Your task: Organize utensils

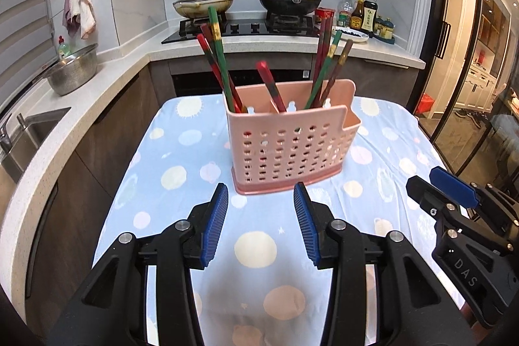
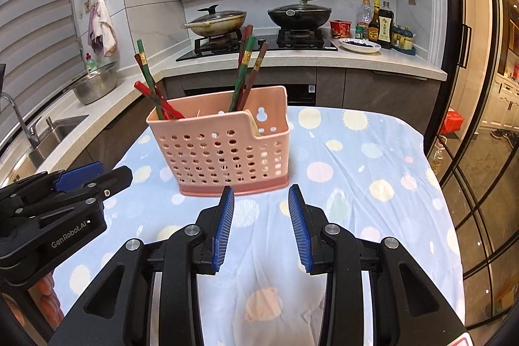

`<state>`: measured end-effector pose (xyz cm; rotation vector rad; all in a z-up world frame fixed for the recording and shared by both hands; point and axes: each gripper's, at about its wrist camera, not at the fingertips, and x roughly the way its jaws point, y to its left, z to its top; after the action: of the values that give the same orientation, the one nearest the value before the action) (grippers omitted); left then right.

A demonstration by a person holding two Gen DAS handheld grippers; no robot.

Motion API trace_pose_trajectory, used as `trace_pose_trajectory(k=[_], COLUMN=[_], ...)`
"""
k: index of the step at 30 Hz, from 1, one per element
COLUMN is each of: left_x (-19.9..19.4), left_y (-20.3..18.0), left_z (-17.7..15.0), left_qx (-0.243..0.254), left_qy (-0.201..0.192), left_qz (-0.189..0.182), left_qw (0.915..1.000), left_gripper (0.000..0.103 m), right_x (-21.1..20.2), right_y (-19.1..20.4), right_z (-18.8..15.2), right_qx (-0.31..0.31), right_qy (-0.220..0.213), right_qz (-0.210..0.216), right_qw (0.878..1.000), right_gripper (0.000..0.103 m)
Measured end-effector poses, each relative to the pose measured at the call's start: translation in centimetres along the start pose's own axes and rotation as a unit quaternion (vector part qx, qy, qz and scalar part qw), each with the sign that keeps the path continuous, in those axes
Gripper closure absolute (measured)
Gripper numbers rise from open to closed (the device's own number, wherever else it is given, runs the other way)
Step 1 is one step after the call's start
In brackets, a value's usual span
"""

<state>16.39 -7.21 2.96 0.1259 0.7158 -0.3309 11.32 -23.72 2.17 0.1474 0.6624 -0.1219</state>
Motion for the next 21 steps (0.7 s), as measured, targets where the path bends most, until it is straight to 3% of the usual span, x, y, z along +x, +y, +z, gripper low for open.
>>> trace_pose_trajectory(k=[2,9,13,21], left_x=[0.0,-0.3,-0.4,-0.5], left_y=[-0.2,-0.8,-0.9,-1.0], left_z=[-0.6,-2.2,-3.1,-4.9], left_qx=[-0.001,0.000,-0.004,0.000], left_qy=[0.005,0.010,0.011,0.013], left_qz=[0.000,0.005,0.015,0.037], left_qw=[1.0000,0.9999,0.9998,0.9992], left_gripper=[0.060,0.053,0.037,0.015], right_x=[-0.4,-1.4,-1.5,-0.6], right_y=[-0.2,-0.5,-0.5,-0.7], right_z=[-0.6,-2.2,-3.1,-4.8], right_qx=[0.001,-0.002,0.000,0.012], right_qy=[-0.002,0.003,0.010,0.040], right_qz=[-0.002,-0.011,-0.007,0.006], right_qw=[1.000,1.000,1.000,0.999], right_gripper=[0.059,0.059,0.052,0.051])
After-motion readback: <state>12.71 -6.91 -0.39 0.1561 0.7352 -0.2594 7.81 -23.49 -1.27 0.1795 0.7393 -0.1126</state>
